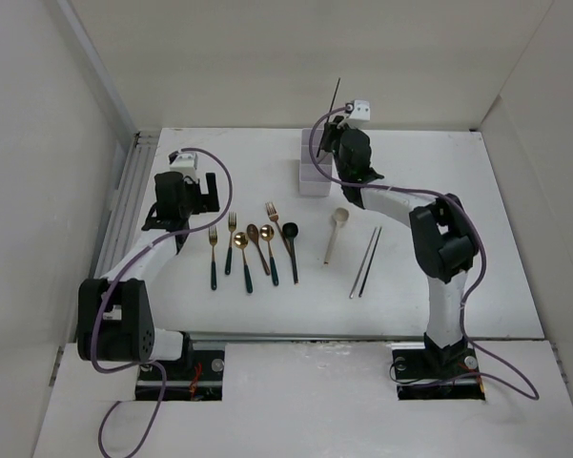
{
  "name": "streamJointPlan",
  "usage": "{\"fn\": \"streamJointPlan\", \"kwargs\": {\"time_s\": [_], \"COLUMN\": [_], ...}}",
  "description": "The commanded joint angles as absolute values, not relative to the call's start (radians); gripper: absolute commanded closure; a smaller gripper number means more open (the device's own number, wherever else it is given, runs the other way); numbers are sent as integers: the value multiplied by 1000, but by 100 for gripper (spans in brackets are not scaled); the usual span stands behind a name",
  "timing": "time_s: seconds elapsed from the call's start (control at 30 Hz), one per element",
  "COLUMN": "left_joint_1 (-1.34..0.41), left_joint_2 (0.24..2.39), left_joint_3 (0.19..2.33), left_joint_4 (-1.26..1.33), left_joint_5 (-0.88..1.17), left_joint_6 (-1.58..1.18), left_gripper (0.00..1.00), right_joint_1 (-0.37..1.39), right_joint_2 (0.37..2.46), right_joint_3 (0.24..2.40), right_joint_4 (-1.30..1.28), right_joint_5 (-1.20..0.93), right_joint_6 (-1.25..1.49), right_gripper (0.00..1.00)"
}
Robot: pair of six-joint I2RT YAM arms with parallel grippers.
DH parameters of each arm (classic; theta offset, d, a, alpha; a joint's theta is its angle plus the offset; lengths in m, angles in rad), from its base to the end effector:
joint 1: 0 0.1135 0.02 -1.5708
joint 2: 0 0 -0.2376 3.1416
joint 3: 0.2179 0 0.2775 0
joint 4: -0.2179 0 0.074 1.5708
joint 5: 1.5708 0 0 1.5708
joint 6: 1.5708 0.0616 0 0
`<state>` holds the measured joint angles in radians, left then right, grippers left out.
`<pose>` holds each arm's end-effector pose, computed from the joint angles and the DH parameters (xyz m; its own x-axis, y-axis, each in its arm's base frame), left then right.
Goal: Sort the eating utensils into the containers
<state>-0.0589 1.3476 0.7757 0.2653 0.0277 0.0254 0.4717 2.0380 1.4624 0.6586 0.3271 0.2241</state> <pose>0.3562 -0.0227 0.2081 -0.2990 0.0431 -0.9533 0.0928 0.9956 0.0159 0.4712 0.2181 0.2394 0.0398 0.2565 -0.9657 -0.1579 0.9560 0.2474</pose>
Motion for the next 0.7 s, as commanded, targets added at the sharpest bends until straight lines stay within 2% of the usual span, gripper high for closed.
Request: {"fn": "streamJointPlan", "kwargs": {"time_s": [0.0,0.5,0.53,0.67], "left_joint_1": [-57,-57,-57,-57], "left_joint_2": [1351,1382,1382,1382], "left_joint_3": [821,839,839,839], "left_joint_4": [314,313,313,313], "left_joint_5": [2,2,2,2], "left_joint_6": [40,-23,-23,-23], "left_gripper": [0,0,0,0], "right_joint_1": [466,494,494,494], "right_joint_2": [2048,2115,2115,2092], "right_joint_3": [1505,1565,1565,1540], "right_joint_4": [727,449,449,449], "right_joint_5": [371,488,488,476], "right_joint_6": [224,319,319,328], "right_gripper": [100,100,93,81]}}
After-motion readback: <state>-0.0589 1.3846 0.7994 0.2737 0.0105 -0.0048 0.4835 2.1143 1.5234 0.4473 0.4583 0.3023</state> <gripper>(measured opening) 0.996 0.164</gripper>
